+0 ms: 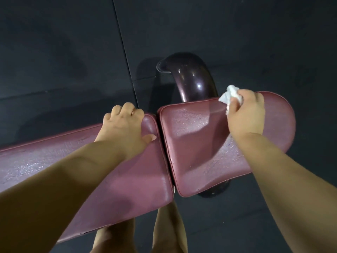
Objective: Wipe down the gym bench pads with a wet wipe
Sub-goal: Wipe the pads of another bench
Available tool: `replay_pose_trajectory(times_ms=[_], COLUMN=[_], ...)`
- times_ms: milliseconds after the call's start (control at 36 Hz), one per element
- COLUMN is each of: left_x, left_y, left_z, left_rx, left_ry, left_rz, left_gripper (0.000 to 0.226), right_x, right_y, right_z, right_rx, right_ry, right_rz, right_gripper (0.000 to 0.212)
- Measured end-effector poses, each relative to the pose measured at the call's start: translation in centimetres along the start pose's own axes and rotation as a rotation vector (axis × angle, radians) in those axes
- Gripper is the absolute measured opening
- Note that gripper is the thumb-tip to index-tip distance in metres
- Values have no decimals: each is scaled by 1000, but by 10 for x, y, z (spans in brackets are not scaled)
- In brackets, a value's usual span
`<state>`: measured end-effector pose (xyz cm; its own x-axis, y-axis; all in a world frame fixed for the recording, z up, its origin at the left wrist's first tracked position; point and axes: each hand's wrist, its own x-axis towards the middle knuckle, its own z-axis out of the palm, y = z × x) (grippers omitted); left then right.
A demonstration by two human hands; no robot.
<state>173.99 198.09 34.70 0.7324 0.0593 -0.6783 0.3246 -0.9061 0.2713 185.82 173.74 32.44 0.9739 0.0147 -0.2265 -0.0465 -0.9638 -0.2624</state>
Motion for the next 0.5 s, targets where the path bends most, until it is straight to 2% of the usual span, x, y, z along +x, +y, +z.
replay_pose_trajectory(times_ms=[56, 83, 139, 222, 278, 333, 389, 500], left_x=[3, 5, 10, 16, 19, 21, 22, 26], left_y=[9, 14, 27, 48, 57, 63, 70, 83], left_z=[0, -1, 0, 5, 8, 9, 7, 3], left_rx=[-52, -75, -99, -53, 29, 103, 130, 160], left_ry=[24, 35, 27, -28, -22, 18, 52, 85], left_rz=[56, 94, 161, 224, 220, 200, 184, 142], left_gripper=[63, 66, 73, 79, 79, 75, 69, 64], right_x=[0, -3, -19, -38, -29, -9, 13, 55], right_y=[-1, -6, -20, -31, -19, 1, 23, 70], right_z=[1, 5, 15, 21, 15, 4, -9, -32], right_rx=[-19, -11, 48, 28, 17, 15, -21, -138], right_ry=[54, 72, 35, -161, -241, -241, -146, 17], right_rz=[82, 64, -109, -459, -569, -508, -428, -97], right_gripper=[29, 30, 32, 35, 33, 38, 45, 39])
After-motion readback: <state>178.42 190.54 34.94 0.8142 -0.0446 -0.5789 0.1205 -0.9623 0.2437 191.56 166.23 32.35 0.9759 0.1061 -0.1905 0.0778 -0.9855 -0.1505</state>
